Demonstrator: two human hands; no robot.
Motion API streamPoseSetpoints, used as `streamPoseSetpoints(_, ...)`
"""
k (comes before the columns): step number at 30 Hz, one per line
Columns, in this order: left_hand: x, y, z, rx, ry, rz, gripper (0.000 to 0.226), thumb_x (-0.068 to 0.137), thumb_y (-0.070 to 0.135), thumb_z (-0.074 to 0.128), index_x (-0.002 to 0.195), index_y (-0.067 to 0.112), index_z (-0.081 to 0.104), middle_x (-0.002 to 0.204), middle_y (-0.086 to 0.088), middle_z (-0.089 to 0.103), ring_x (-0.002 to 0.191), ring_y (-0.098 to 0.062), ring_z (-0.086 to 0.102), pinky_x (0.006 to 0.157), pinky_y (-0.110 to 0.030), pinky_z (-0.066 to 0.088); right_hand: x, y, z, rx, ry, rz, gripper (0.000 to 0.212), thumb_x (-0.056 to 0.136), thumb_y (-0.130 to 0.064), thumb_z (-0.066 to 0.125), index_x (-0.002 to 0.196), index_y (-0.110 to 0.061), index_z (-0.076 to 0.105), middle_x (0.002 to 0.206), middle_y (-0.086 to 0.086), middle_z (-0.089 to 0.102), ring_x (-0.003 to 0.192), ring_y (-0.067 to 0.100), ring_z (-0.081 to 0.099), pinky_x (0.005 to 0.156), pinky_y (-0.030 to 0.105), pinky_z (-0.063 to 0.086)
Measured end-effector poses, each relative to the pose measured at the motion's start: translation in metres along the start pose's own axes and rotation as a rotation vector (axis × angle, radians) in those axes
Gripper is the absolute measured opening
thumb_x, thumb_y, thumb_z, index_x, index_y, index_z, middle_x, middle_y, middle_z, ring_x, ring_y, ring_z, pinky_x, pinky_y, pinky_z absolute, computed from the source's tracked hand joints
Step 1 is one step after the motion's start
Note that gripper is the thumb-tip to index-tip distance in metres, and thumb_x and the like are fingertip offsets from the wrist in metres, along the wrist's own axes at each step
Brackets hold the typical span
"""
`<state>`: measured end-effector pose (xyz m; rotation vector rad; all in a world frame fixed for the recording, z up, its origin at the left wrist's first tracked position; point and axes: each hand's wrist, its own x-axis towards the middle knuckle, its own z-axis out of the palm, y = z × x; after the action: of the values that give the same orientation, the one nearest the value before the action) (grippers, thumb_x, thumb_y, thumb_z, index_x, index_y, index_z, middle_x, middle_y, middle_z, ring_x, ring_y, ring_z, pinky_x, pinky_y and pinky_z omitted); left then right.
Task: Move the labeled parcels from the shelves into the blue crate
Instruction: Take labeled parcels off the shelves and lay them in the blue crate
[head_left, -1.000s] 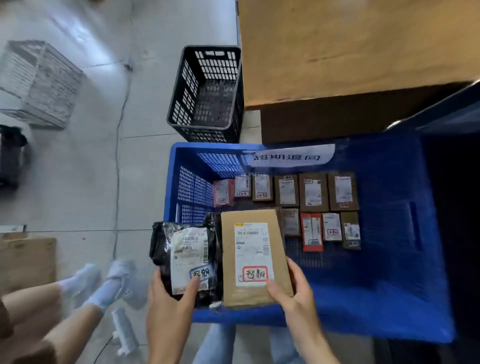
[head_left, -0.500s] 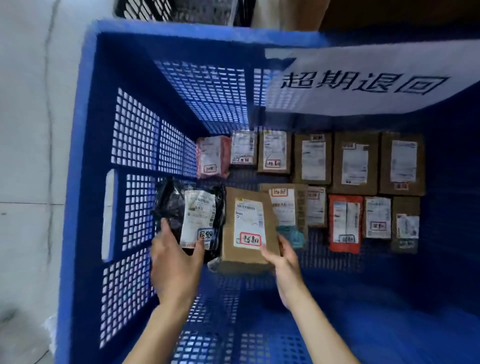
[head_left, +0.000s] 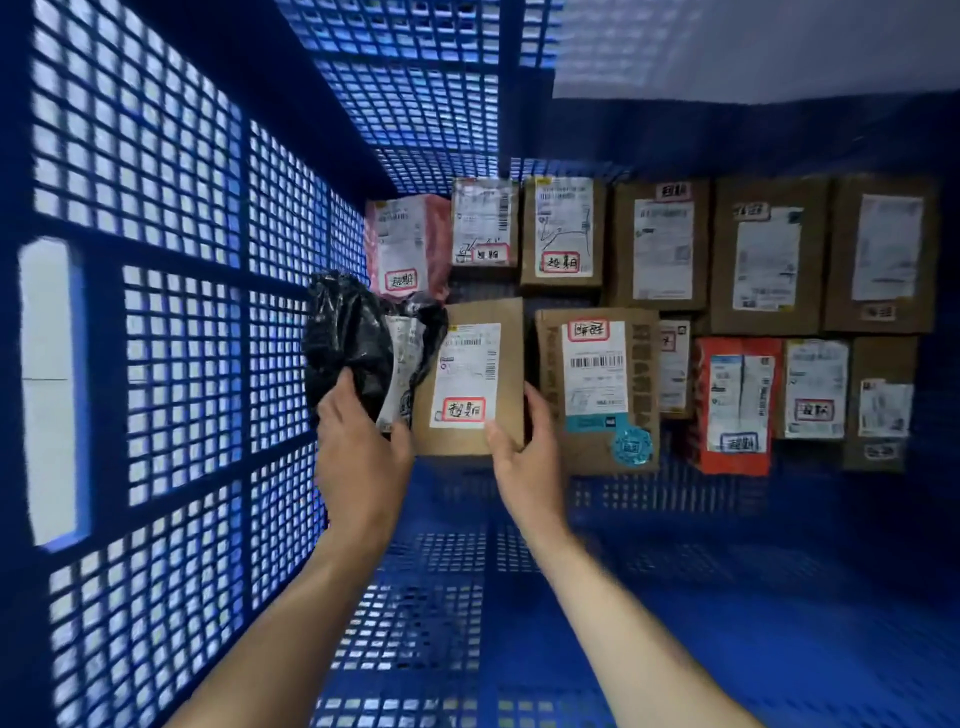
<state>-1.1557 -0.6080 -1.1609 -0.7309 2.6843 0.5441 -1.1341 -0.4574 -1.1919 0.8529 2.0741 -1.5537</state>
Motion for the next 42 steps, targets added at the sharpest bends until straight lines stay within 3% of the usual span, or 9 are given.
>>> streamPoseSetpoints(5,0.022,-0.01,0.017,-0.067,-0.088,-0.05,0.075,0.093,0.029,0.063,0.153,0.011,0.022,0.152,-0.011,0.038,0.131,-0.033,0.047,0.099,-0.048,0.043,0.01,0.009,-0.018,-0.396,0.138,-0.219,0.05,0.087,0.001,0.059,0.135,-0.014,0.054,0.126,0.006,0.061,0.12,0.022,0.05,0.1,0.031,0.043)
streamPoseSetpoints(12,0.051,-0.035,0.028,-0.093,-0.412,-0.156,0.074,0.096,0.022,0.058,0.155,0.009,0.015,0.154,-0.016,0.038,0.137,-0.037,0.041,0.106,-0.05,0.039,-0.014,0.027,-0.035,-0.912,-0.198,-0.321,0.073,0.088,-0.009,0.057,0.152,-0.02,0.024,0.161,0.004,0.018,0.15,0.027,0.006,0.12,0.047,0.018)
streamPoseSetpoints(17,0.02,-0.026,0.017,0.186,-0.201,0.121,0.082,0.088,0.012,0.057,0.155,-0.001,0.011,0.16,-0.029,0.008,0.149,-0.04,0.008,0.121,-0.044,0.014,-0.012,0.033,-0.055,-1.12,-0.186,-0.229,0.092,0.086,-0.02,0.063,0.155,-0.023,0.003,0.163,0.012,-0.01,0.147,0.039,-0.012,0.117,0.06,0.009)
streamPoseSetpoints(21,0.014,-0.016,0.018,0.378,-0.288,0.349,0.087,0.089,0.023,0.058,0.158,0.012,0.007,0.163,-0.022,-0.009,0.151,-0.036,-0.006,0.123,-0.044,0.01,0.003,0.031,-0.067,-1.175,-0.259,-0.133,0.091,0.094,-0.022,0.057,0.153,-0.028,-0.012,0.155,0.006,-0.035,0.14,0.041,-0.03,0.114,0.066,0.013)
streamPoseSetpoints(24,0.046,-0.007,0.024,0.479,-0.454,0.262,0.09,0.091,0.041,0.058,0.158,0.018,0.002,0.164,-0.014,-0.016,0.152,-0.029,-0.011,0.118,-0.043,0.025,0.011,0.032,-0.069,-1.142,-0.3,-0.11,0.085,0.097,-0.02,0.051,0.153,-0.031,-0.013,0.154,0.001,-0.037,0.136,0.037,-0.036,0.115,0.061,0.021)
streamPoseSetpoints(28,0.099,0.001,0.027,0.4,-0.546,0.159,0.078,0.087,0.038,0.063,0.153,0.024,0.026,0.166,-0.007,0.001,0.151,-0.027,0.009,0.108,-0.052,0.04,0.01,0.034,-0.069,-1.103,-0.306,-0.106,0.085,0.096,-0.021,0.048,0.152,-0.033,-0.015,0.155,-0.003,-0.037,0.139,0.036,-0.036,0.117,0.058,0.019)
streamPoseSetpoints(34,0.042,0.008,0.03,0.419,-0.345,0.398,0.082,0.089,0.026,0.06,0.156,0.016,0.014,0.162,-0.025,-0.003,0.151,-0.039,0.001,0.122,-0.047,0.014,0.006,0.03,-0.074,-1.169,-0.303,-0.121,0.09,0.095,-0.016,0.052,0.152,-0.032,-0.015,0.156,0.0,-0.036,0.141,0.038,-0.031,0.115,0.055,0.028)
streamPoseSetpoints(37,-0.014,-0.004,0.047,0.359,-0.507,0.578,0.082,0.093,0.029,0.056,0.158,0.024,0.006,0.164,-0.016,-0.011,0.151,-0.032,-0.013,0.124,-0.044,0.003,0.007,0.028,-0.07,-1.205,-0.309,-0.114,0.09,0.095,-0.02,0.053,0.152,-0.029,-0.015,0.155,0.003,-0.036,0.14,0.041,-0.032,0.116,0.058,0.016)
streamPoseSetpoints(42,-0.048,-0.012,0.085,0.429,-0.704,0.473,0.085,0.096,0.044,0.046,0.156,0.026,-0.011,0.153,-0.008,-0.035,0.14,-0.026,-0.035,0.124,-0.046,0.003,0.011,0.033,-0.065,-1.192,-0.318,-0.115,0.091,0.094,-0.025,0.052,0.151,-0.03,-0.018,0.155,0.003,-0.037,0.137,0.041,-0.036,0.117,0.06,0.015)
